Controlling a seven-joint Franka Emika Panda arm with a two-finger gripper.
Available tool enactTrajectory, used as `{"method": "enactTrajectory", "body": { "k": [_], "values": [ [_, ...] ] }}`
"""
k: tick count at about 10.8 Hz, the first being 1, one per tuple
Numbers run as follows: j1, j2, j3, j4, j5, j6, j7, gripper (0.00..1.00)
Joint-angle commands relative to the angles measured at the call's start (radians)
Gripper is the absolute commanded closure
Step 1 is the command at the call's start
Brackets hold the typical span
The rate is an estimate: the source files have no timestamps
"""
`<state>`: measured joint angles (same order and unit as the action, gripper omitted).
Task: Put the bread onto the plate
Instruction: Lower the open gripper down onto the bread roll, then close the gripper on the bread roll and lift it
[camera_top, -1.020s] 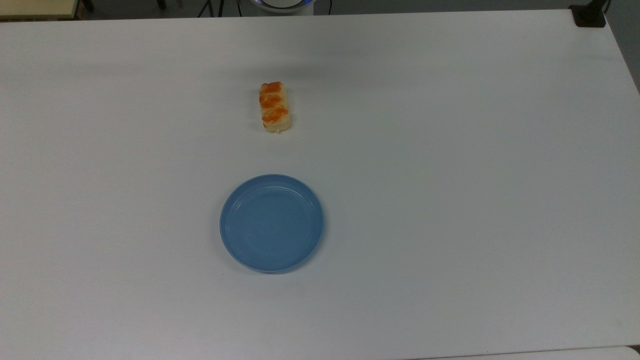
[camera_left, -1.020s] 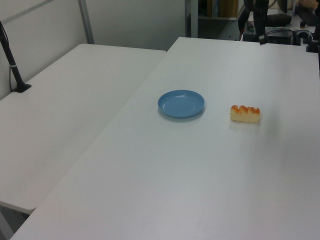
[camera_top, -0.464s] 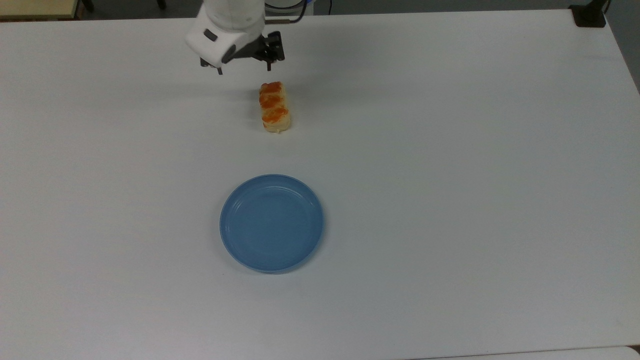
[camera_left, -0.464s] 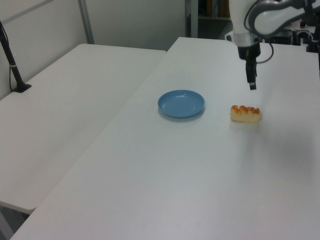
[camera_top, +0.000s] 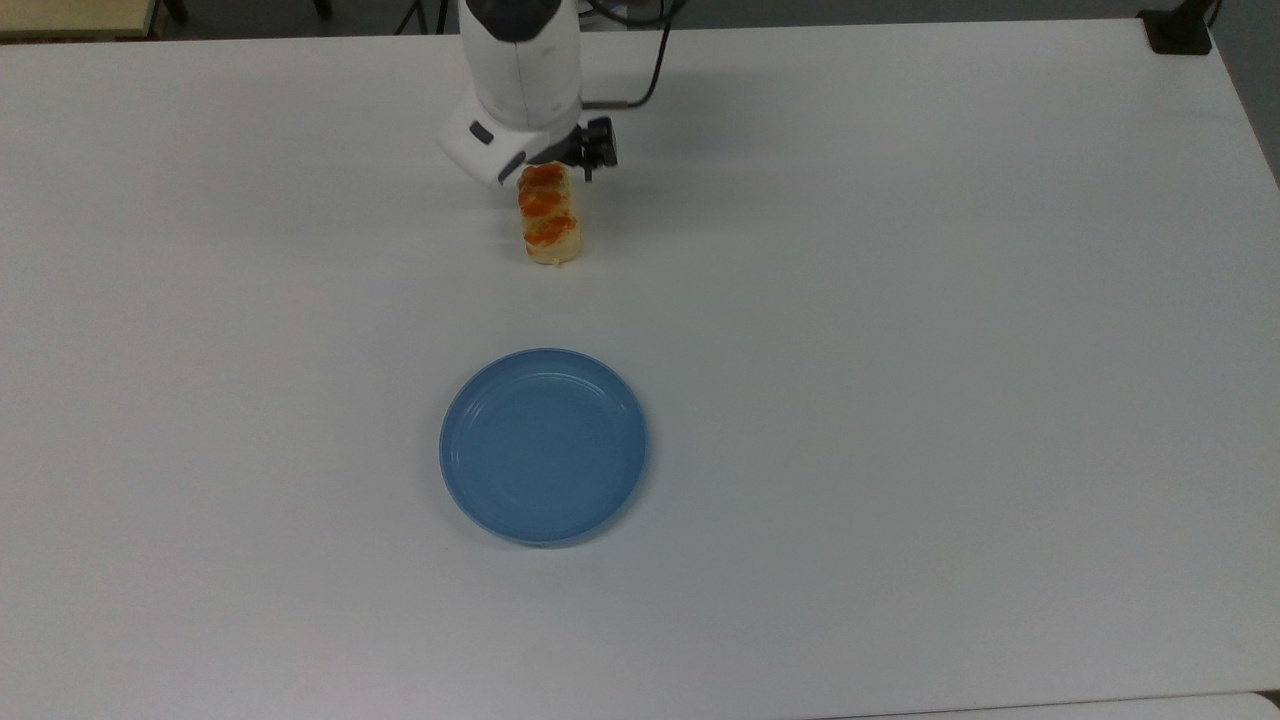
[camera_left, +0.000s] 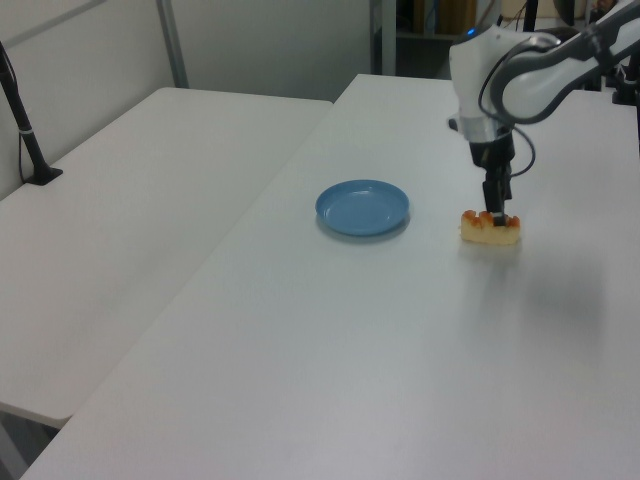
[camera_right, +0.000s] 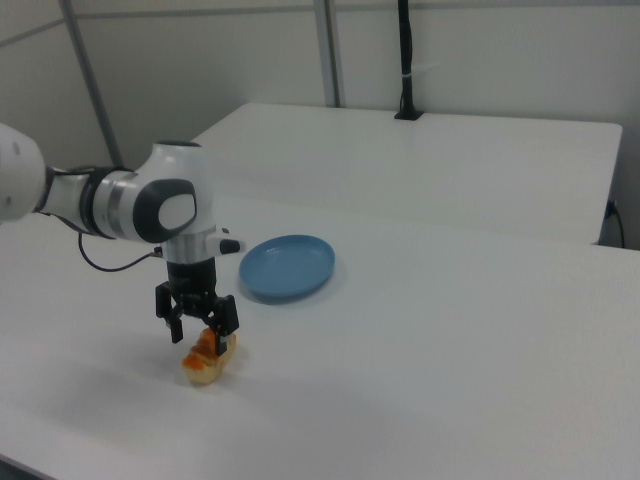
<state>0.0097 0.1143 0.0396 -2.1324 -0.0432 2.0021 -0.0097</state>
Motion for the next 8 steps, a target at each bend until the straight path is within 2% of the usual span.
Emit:
{"method": "enactTrajectory", "body": {
  "k": [1,3,4,6,8],
  "values": [
    [0.027,0.088,0.013,0.003,-0.007,0.092,0.124,0.01],
    [0.03,0.09,0.013,0.025,-0.024,0.09,0.131,0.48],
    [0.02,0.088,0.013,0.06,-0.02,0.072,0.132,0.51],
    [-0.028,0.093,0.011,0.209,-0.009,-0.021,0.131,0.5],
    [-0.045,0.119,0.009,0.342,0.012,-0.02,0.134,0.5]
  ]
}}
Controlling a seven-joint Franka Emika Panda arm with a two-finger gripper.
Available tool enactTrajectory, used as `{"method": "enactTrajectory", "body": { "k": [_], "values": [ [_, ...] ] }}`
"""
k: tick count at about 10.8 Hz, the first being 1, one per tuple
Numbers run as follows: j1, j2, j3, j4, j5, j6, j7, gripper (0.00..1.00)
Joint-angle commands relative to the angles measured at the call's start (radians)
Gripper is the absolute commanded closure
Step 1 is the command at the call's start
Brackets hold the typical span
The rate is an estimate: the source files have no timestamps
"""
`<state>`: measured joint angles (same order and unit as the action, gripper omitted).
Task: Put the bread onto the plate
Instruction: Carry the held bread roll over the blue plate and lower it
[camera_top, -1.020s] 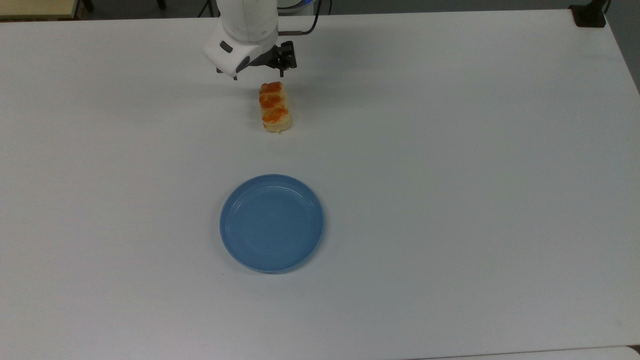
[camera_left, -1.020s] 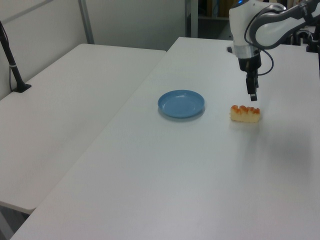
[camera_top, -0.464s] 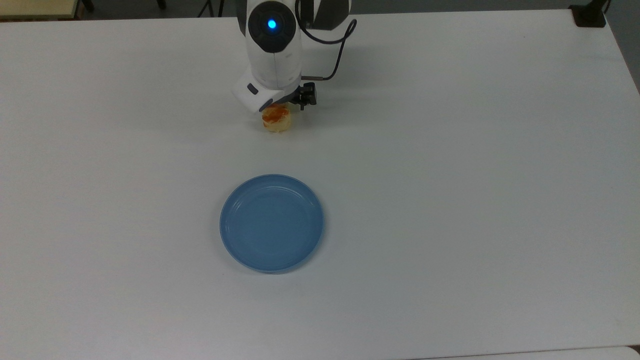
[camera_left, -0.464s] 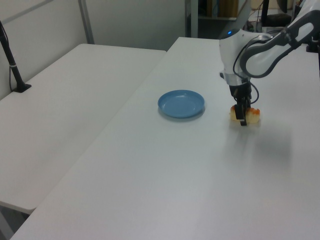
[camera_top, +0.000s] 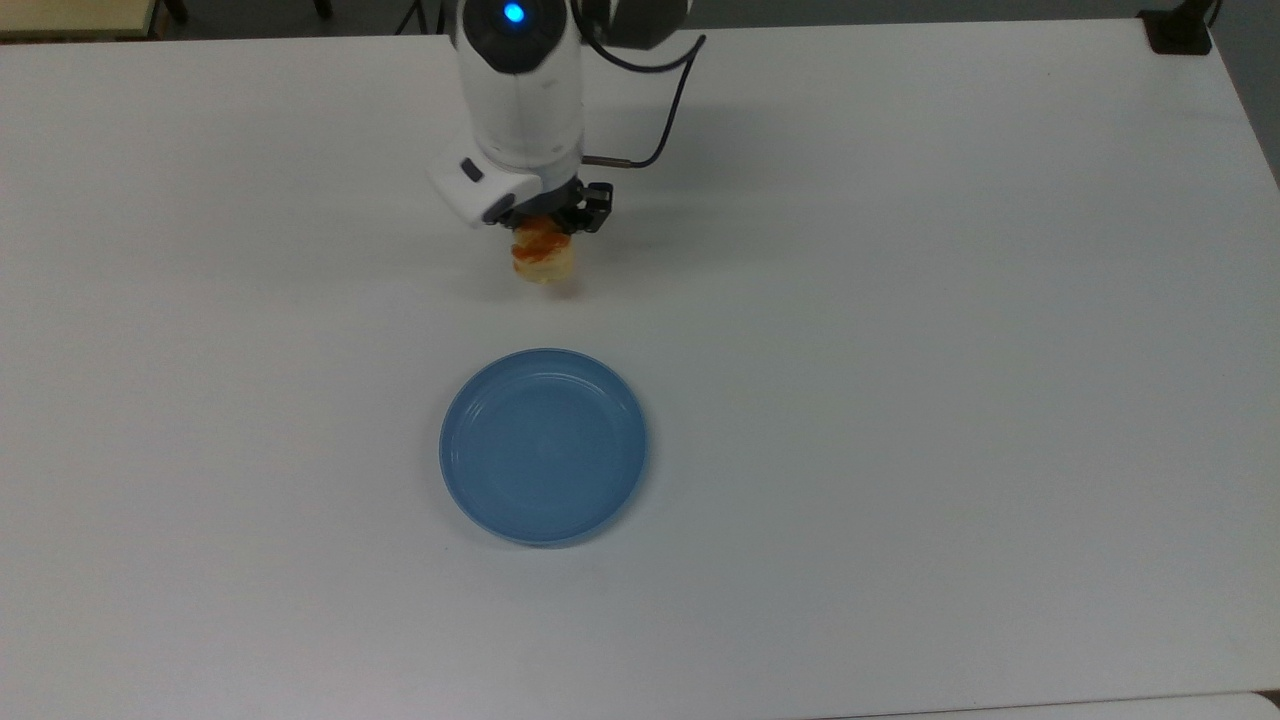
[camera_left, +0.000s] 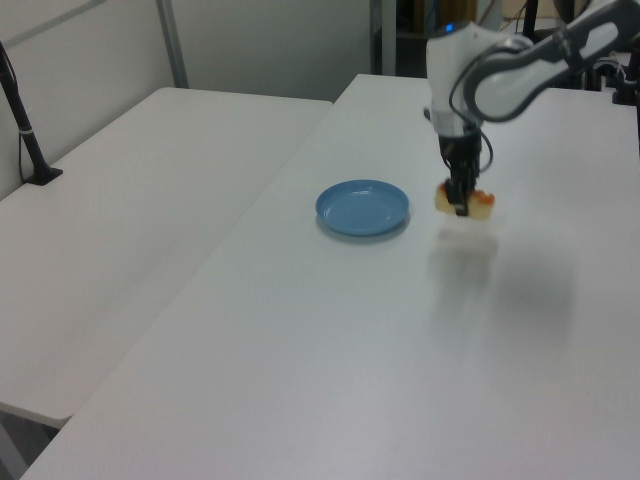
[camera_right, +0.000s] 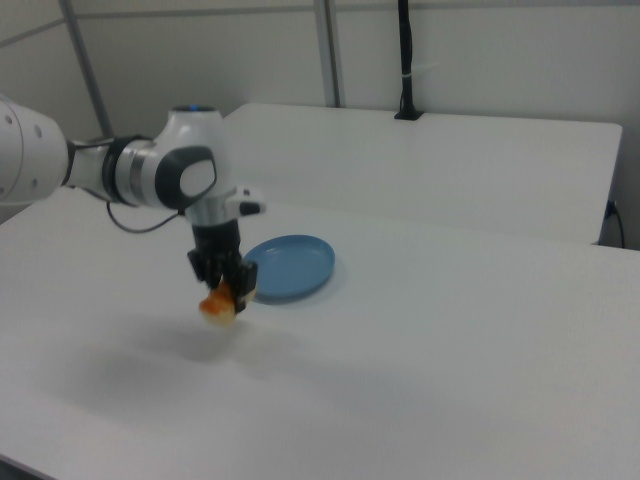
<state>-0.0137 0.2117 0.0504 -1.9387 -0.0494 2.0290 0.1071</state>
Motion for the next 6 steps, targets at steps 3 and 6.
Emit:
{"method": "enactTrajectory", "body": {
  "k": [3,6],
  "values": [
    [-0.037,0.171,-0.001,0.372,0.005,-0.032,0.069,0.5],
    [-0.037,0.284,-0.007,0.458,0.002,0.106,0.115,0.5]
  ]
}}
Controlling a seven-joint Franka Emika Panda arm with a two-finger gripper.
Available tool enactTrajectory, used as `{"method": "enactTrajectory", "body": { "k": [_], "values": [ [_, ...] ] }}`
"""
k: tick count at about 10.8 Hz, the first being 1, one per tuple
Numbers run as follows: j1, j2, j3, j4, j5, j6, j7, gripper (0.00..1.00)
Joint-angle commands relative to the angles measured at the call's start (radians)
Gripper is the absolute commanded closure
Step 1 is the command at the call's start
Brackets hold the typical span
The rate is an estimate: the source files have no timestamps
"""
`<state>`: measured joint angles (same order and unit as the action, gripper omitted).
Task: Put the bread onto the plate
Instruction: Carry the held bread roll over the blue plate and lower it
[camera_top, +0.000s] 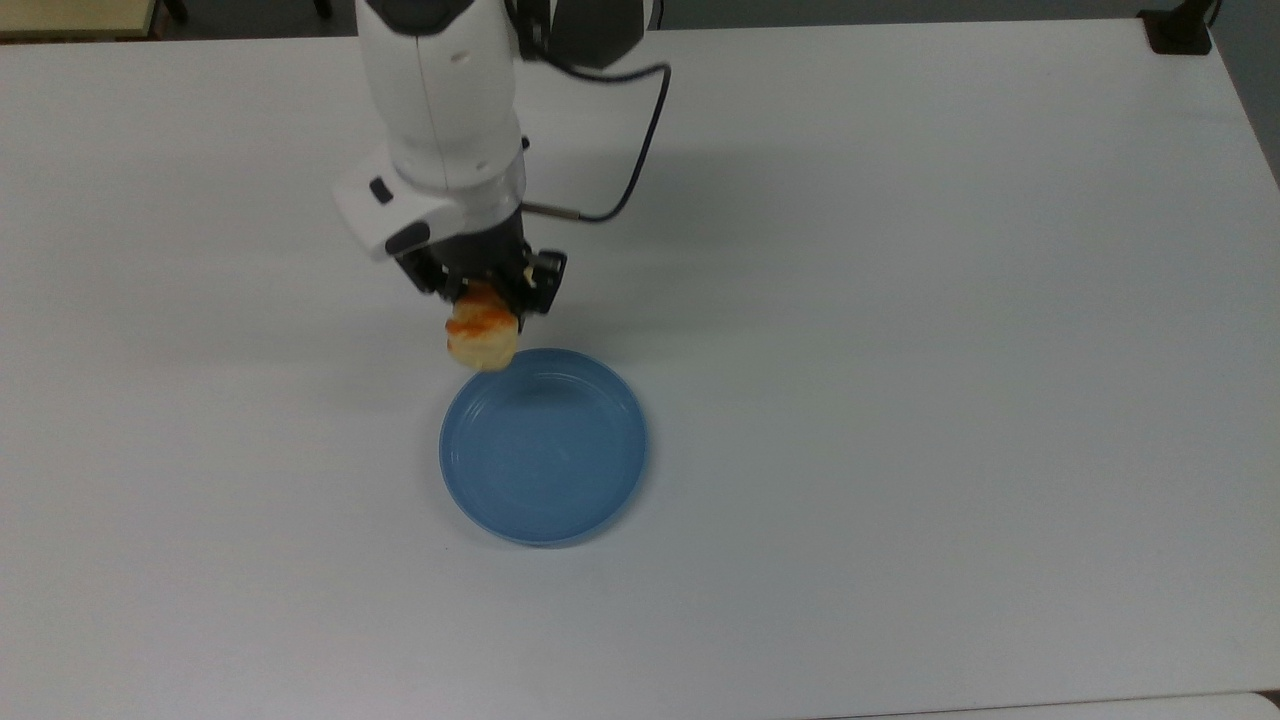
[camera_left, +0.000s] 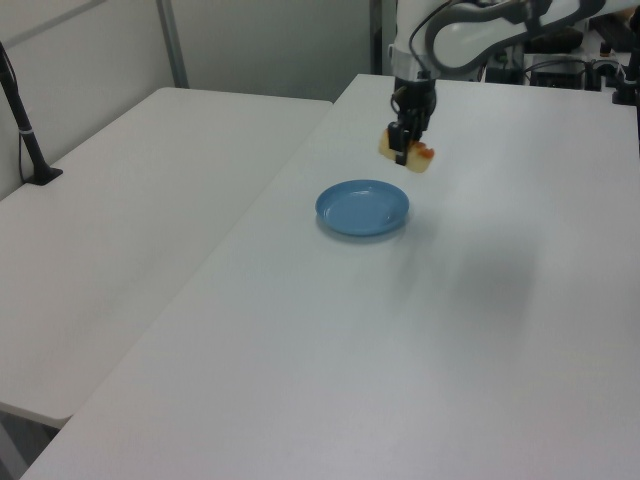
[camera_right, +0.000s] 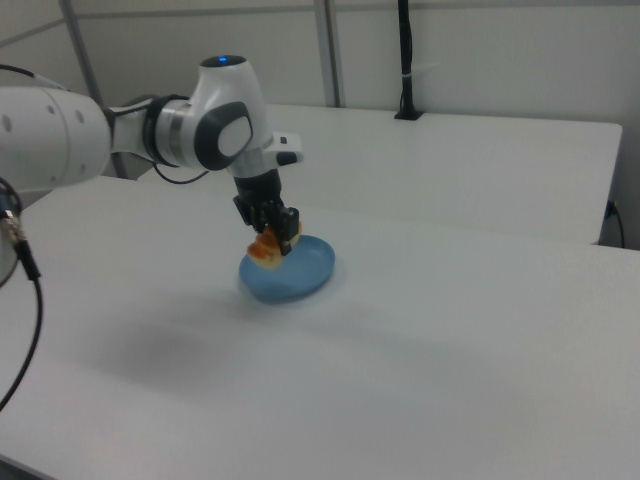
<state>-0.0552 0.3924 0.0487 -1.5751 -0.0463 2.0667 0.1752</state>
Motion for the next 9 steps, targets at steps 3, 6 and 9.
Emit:
{"method": "enactTrajectory", "body": {
  "k": [3,6,9],
  "values": [
    [0.014,0.2,-0.006,0.17,-0.027,0.105,0.063,0.53],
    [0.021,0.238,0.0,0.168,-0.05,0.154,0.118,0.42],
    [0.038,0.255,0.002,0.162,-0.082,0.164,0.167,0.06]
  ]
}}
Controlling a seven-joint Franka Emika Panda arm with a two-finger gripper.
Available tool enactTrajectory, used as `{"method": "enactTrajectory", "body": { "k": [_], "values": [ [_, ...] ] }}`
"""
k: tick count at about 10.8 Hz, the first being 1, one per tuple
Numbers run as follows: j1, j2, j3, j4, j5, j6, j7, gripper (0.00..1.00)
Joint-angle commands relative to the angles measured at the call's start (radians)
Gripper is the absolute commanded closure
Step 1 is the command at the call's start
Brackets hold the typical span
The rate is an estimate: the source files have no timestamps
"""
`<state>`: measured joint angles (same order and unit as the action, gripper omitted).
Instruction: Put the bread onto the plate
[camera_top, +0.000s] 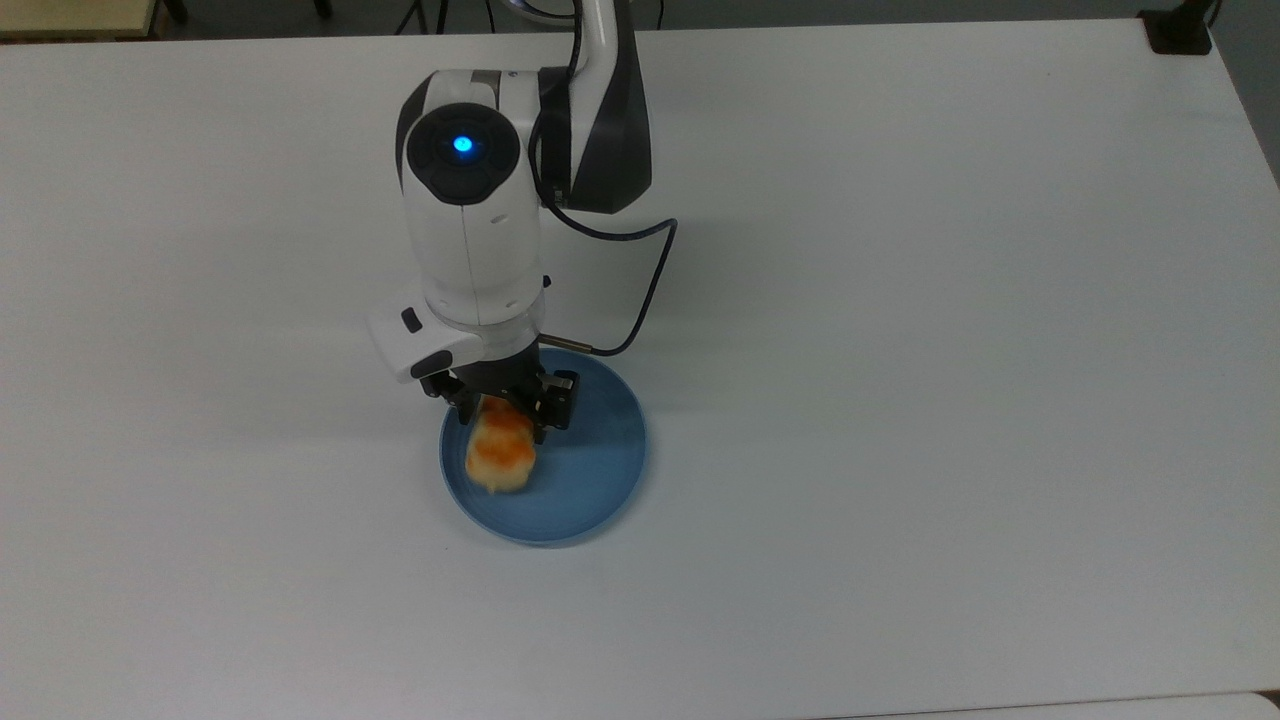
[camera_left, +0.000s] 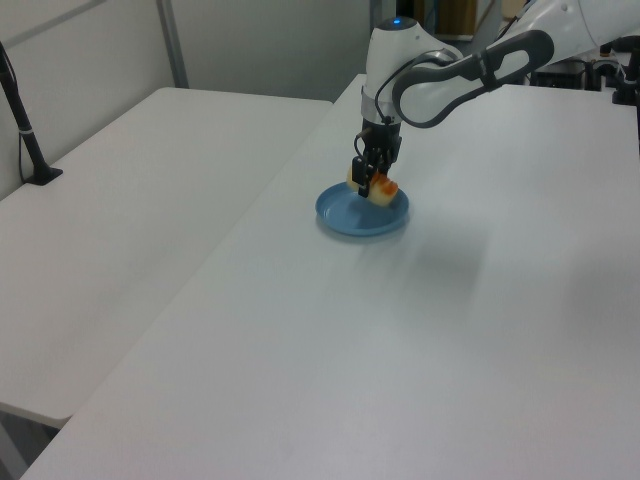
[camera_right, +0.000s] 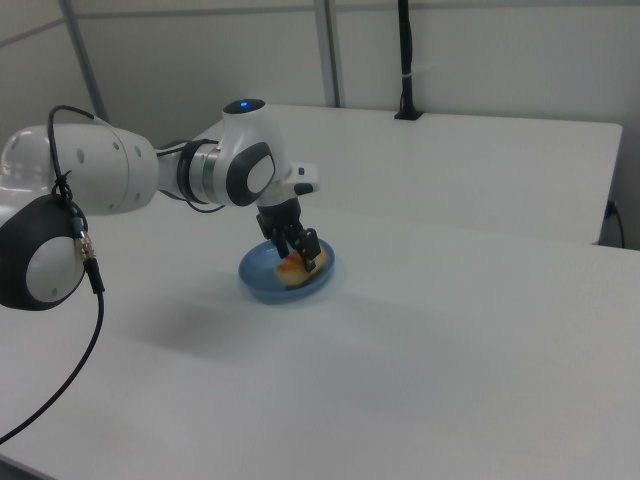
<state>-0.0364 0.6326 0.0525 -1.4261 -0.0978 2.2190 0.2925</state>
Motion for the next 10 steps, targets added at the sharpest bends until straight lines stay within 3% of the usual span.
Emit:
{"method": "enactTrajectory", "body": {
  "k": [1,3,5,7,10],
  "values": [
    [0.021,0.015,-0.002,0.012,-0.033,0.011,0.063,0.01],
    [0.015,0.003,0.0,0.013,-0.024,0.008,0.076,0.0],
    [-0.017,-0.104,0.001,0.004,-0.008,-0.033,0.103,0.0],
    [-0.042,-0.229,0.0,0.001,0.048,-0.236,0.1,0.0],
    [-0.046,-0.423,-0.016,-0.045,0.05,-0.48,0.082,0.0]
  ]
}}
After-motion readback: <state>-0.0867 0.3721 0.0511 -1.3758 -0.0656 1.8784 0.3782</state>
